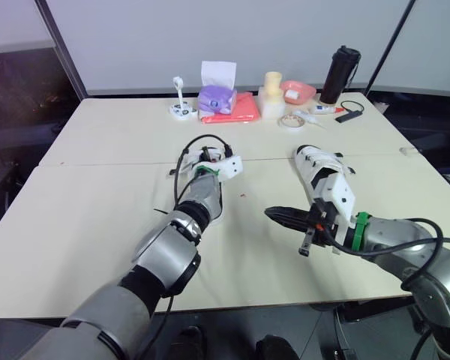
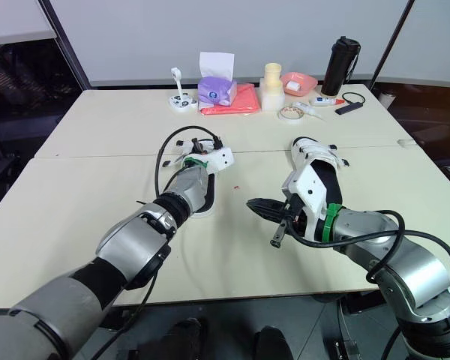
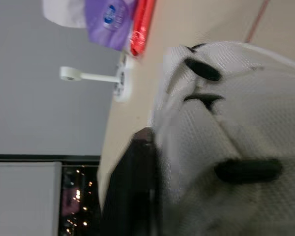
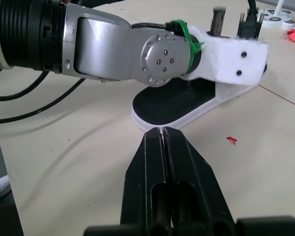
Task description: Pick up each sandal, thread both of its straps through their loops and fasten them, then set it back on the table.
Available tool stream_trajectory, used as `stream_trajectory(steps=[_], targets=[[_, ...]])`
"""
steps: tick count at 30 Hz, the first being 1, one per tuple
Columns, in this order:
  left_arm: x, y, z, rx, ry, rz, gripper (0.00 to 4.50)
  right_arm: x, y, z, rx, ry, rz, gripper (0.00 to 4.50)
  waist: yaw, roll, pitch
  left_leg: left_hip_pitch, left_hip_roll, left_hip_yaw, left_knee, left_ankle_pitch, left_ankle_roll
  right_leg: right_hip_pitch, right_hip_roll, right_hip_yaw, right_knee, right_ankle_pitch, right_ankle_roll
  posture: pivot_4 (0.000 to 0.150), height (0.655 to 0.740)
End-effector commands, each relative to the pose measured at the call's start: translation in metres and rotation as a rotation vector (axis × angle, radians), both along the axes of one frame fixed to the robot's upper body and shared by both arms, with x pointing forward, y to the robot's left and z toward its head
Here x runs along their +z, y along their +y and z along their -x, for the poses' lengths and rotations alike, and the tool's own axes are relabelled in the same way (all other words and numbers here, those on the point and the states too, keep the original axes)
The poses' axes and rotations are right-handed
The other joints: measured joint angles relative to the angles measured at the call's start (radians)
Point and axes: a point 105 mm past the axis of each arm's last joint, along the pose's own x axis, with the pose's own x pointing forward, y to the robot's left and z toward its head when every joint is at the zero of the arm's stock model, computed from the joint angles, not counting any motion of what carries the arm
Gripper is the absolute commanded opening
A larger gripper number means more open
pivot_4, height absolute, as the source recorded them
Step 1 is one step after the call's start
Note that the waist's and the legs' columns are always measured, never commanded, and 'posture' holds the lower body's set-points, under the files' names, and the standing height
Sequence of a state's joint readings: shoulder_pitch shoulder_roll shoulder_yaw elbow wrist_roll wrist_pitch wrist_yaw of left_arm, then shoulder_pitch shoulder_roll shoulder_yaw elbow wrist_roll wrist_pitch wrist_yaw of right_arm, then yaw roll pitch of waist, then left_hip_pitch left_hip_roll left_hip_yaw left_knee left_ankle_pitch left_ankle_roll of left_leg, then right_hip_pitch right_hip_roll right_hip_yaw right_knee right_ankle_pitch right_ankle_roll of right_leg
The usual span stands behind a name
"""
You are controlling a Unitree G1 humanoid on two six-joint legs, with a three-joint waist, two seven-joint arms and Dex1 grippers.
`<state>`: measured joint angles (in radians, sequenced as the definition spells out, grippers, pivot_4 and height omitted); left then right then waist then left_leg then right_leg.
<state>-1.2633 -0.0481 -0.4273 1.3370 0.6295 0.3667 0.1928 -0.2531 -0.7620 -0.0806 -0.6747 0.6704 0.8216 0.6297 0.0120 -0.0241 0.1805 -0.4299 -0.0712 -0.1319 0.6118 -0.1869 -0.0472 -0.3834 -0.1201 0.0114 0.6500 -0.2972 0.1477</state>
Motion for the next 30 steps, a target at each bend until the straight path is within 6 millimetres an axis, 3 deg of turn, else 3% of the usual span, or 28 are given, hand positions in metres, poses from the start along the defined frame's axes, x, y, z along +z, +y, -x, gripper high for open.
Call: stream_trajectory(steps=[1, 4, 9, 17, 23, 30], targets=[[0.003, -0.003, 0.0, -0.008, 0.012, 0.005, 2.89, 0.007, 0.005, 0.004, 0.017, -0.049, -0.005, 0.0, -0.001, 0.0, 0.0, 0.0, 0.0, 0.0, 0.0, 0.0, 0.0, 0.0, 0.0, 0.0, 0.0, 0.0, 0.0, 0.15, 0.74], [0.0, -0.004, 0.001, -0.004, 0.022, 0.01, 4.46, 0.006, 0.005, 0.003, 0.017, -0.049, -0.006, 0.0, 0.001, 0.001, -0.001, 0.001, 0.0, 0.0, 0.0, 0.0, 0.0, 0.001, 0.0, 0.0, 0.001, 0.0, 0.0, 0.15, 0.74], [-0.006, -0.007, 0.003, -0.003, 0.054, 0.04, 4.46, 0.005, 0.006, 0.004, 0.021, -0.047, -0.005, 0.0, 0.0, 0.001, -0.001, 0.003, 0.0, 0.0, 0.002, 0.0, 0.0, 0.003, 0.0, 0.0, 0.001, 0.0, 0.0, 0.15, 0.74], [-0.033, -0.009, 0.016, 0.007, 0.245, 0.095, 4.46, 0.003, 0.007, 0.005, 0.039, -0.032, -0.004, 0.0, 0.001, 0.002, -0.002, 0.003, 0.0, 0.0, 0.001, 0.0, 0.0, 0.004, 0.0, 0.0, 0.001, 0.0, 0.0, 0.15, 0.74], [-0.041, -0.013, 0.043, -0.1, 0.469, 0.171, 4.46, 0.002, 0.009, 0.005, 0.065, -0.025, 0.001, 0.0, 0.0, 0.008, -0.005, 0.005, 0.0, 0.0, 0.001, 0.0, 0.0, 0.006, 0.0, 0.0, 0.0, 0.0, 0.0, 0.15, 0.74], [-0.029, -0.013, 0.079, -0.24, 0.663, 0.213, 4.46, 0.002, 0.01, 0.003, 0.085, -0.028, 0.014, 0.0, 0.0, 0.011, -0.007, 0.006, 0.0, 0.0, 0.001, 0.0, 0.0, 0.008, 0.0, 0.0, -0.002, 0.0, 0.0, 0.15, 0.74]])
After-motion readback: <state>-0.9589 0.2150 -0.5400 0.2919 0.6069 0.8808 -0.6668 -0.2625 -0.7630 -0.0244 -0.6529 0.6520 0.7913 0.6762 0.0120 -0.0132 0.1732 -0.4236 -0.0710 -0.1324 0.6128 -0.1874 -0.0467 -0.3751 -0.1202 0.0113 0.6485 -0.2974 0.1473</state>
